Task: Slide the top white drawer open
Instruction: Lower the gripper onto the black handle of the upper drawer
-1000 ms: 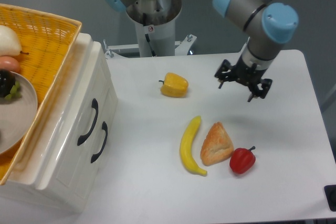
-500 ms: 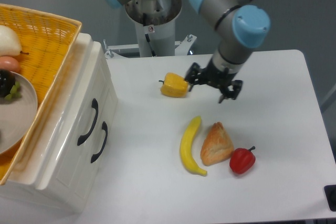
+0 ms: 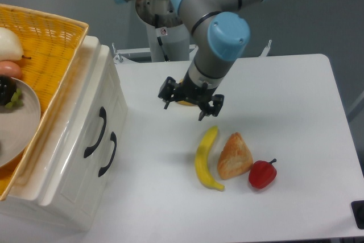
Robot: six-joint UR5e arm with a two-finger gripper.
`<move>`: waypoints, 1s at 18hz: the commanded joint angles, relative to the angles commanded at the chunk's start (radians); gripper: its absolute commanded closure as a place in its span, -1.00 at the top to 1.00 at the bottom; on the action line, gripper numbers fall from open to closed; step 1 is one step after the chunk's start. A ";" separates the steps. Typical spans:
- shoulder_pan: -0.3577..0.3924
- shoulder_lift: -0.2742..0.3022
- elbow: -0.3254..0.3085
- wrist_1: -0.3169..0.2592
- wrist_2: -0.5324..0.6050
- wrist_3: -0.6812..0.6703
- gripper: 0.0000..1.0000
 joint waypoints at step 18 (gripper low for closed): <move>-0.160 -0.054 0.055 0.011 -0.143 -0.164 0.95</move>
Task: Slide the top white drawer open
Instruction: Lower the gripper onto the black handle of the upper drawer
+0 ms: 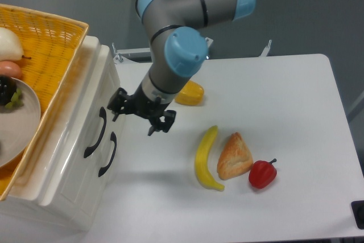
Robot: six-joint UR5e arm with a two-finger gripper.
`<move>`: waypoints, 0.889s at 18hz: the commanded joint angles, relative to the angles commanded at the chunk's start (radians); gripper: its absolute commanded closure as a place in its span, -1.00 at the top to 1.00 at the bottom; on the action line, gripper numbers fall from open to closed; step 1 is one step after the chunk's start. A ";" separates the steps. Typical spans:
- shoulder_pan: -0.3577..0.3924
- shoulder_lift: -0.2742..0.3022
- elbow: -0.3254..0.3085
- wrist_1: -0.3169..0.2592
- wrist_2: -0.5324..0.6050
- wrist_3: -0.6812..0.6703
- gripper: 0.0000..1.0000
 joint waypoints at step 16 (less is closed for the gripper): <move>-0.025 -0.041 0.051 0.005 0.000 -0.048 0.95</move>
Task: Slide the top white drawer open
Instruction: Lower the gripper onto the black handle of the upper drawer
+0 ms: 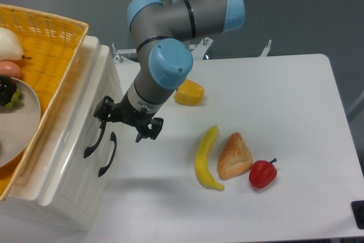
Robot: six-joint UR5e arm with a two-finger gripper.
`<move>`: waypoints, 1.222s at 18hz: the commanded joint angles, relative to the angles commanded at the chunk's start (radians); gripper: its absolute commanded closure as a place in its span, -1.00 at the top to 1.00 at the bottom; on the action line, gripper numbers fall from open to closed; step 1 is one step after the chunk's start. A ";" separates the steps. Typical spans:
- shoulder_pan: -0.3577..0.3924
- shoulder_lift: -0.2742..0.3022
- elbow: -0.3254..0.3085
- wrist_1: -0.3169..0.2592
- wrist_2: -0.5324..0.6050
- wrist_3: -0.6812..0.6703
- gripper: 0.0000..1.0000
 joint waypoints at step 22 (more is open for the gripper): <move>-0.031 0.000 0.000 0.006 0.002 -0.015 0.45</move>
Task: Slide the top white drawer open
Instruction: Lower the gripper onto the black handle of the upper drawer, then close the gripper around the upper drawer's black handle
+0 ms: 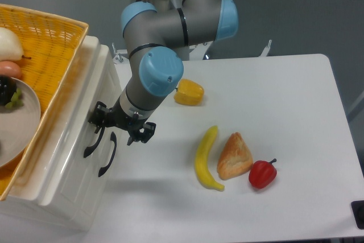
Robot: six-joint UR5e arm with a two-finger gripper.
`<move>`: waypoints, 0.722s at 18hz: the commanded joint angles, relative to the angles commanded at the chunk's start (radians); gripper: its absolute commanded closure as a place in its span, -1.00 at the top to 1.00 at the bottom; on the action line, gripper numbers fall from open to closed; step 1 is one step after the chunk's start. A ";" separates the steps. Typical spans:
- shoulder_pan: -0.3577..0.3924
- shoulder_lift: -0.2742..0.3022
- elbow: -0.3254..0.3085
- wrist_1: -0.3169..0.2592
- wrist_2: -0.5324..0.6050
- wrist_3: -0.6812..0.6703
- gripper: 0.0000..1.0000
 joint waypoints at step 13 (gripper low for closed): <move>-0.025 0.008 0.000 0.000 0.005 -0.015 0.23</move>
